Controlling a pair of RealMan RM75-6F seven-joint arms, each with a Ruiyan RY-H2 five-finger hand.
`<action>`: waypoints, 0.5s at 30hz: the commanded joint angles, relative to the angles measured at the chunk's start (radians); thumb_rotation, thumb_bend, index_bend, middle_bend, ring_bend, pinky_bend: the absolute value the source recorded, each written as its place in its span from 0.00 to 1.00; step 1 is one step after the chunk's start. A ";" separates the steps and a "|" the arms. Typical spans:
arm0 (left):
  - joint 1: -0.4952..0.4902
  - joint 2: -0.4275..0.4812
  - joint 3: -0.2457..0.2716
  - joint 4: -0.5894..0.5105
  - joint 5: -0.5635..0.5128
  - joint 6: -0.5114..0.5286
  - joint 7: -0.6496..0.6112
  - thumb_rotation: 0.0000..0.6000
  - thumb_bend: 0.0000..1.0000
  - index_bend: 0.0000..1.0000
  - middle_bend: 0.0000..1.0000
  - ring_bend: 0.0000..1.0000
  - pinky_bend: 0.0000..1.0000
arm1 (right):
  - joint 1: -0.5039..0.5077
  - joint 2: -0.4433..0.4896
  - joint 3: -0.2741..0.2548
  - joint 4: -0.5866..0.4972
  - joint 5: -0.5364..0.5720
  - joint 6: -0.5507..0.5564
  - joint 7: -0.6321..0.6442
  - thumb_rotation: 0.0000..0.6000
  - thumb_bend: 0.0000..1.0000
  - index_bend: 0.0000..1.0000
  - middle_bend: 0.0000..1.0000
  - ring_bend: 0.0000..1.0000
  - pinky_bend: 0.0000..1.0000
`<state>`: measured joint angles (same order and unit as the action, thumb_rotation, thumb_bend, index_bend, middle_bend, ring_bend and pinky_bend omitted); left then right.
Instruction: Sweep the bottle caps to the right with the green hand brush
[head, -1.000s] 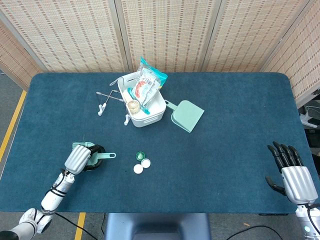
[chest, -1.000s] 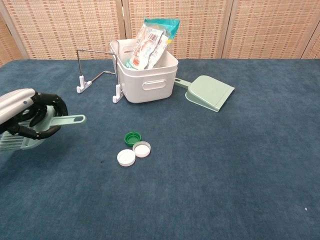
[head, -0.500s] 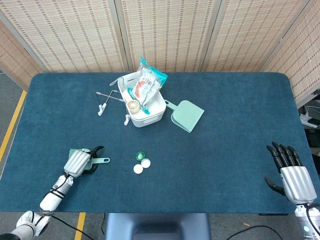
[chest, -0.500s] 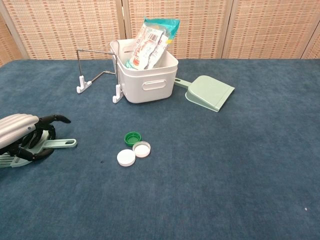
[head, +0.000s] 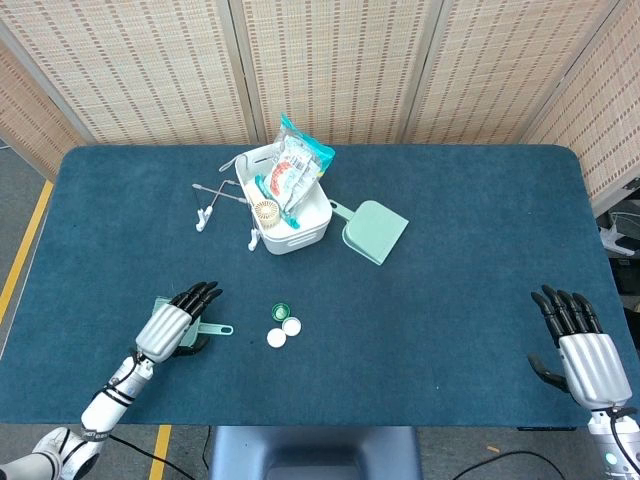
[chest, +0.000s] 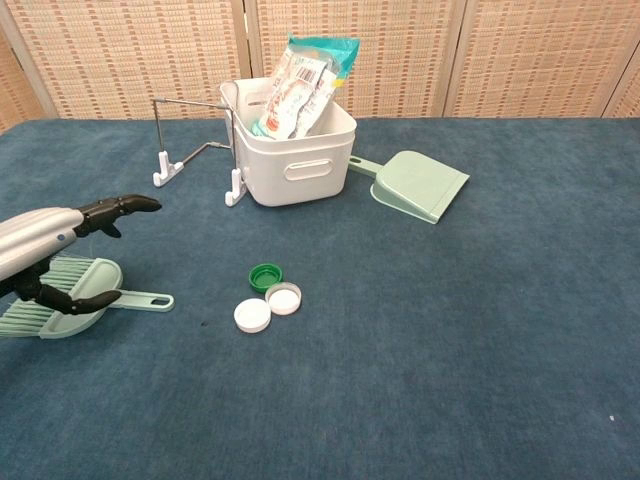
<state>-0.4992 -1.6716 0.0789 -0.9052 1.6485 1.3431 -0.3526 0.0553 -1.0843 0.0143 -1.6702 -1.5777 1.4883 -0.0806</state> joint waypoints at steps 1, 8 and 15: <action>0.021 0.147 -0.009 -0.199 0.019 0.075 0.126 1.00 0.32 0.00 0.00 0.00 0.17 | -0.001 0.002 -0.001 -0.002 -0.003 0.003 0.001 1.00 0.22 0.00 0.00 0.00 0.00; 0.243 0.329 0.026 -0.369 -0.021 0.320 0.366 1.00 0.33 0.00 0.00 0.00 0.02 | -0.008 0.002 -0.001 -0.009 0.001 0.011 -0.024 1.00 0.22 0.00 0.00 0.00 0.00; 0.335 0.374 0.017 -0.404 -0.090 0.333 0.456 1.00 0.35 0.00 0.00 0.00 0.00 | -0.008 -0.002 0.001 -0.029 0.018 0.002 -0.065 1.00 0.22 0.00 0.00 0.00 0.00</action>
<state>-0.1849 -1.3315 0.0973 -1.2770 1.5833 1.6923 0.0675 0.0474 -1.0862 0.0150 -1.6972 -1.5594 1.4895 -0.1439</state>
